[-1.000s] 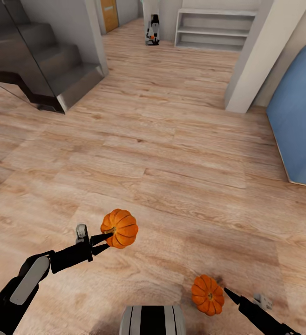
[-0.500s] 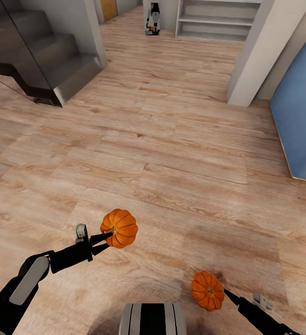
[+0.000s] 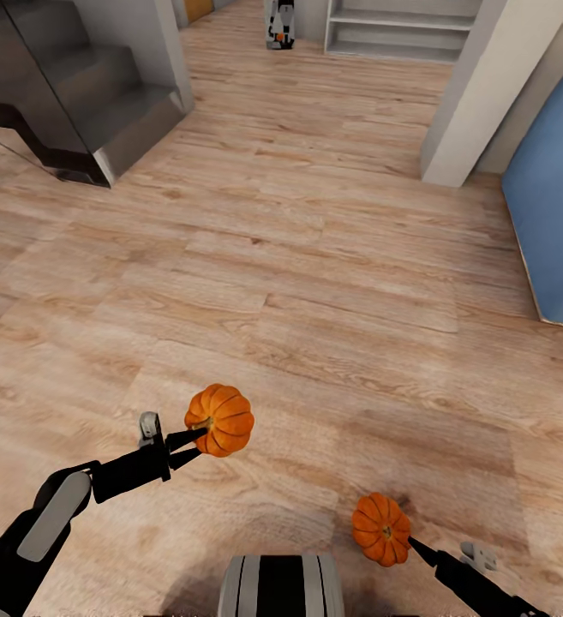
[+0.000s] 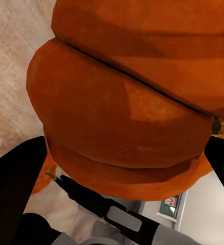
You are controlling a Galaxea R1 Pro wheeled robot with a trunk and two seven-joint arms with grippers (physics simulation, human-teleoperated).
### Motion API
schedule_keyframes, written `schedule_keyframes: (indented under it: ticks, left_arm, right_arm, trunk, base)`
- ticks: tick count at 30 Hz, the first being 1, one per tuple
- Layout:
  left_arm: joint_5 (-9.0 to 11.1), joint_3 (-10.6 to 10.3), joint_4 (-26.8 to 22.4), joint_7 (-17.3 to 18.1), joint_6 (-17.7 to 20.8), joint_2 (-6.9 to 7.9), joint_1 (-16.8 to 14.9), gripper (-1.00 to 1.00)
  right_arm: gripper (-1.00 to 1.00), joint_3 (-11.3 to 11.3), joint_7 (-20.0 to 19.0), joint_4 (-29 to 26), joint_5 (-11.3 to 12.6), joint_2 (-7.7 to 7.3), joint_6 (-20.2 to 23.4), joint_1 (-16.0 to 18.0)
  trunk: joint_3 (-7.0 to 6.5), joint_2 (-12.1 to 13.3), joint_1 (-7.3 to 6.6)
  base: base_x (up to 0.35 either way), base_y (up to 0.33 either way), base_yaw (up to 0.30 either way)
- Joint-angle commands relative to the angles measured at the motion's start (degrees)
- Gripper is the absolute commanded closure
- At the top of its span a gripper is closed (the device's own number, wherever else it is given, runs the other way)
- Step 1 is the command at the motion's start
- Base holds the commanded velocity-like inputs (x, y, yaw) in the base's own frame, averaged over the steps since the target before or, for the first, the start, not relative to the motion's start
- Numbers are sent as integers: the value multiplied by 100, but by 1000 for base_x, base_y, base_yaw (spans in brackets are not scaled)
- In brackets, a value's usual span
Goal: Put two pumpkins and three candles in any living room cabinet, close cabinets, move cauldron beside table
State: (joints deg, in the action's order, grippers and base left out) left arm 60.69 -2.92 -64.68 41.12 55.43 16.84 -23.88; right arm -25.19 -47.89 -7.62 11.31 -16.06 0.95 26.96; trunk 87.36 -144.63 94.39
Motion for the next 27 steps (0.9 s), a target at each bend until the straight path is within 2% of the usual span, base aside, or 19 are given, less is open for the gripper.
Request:
schedule_keyframes:
  ticks: [1, 3, 10, 27]
  left_arm:
    - [31, -6, 0, 10, 30, 5, -3, 100]
    - [31, -7, 3, 10, 30, 6, -3, 100]
    - [31, -1, -6, 10, 30, 12, -5, 100]
    - [24, -27, -9, 10, 30, 7, -5, 100]
  right_arm:
    - [-100, 27, -18, 4, 53, -3, 10, 2]
    - [-100, 29, -51, 0, 53, -3, 5, 2]
    - [-100, 31, -301, -3, 47, -3, -13, 2]
    - [-100, 31, -321, -1, 47, -3, -17, 2]
  trunk:
    - [26, -3, 1]
    - [70, -5, 6]
    - [70, -5, 6]
    - [70, -5, 6]
  base:
    - [0, 0, 0]
    - [0, 0, 0]
    - [0, 0, 0]
    - [58, 29, 0]
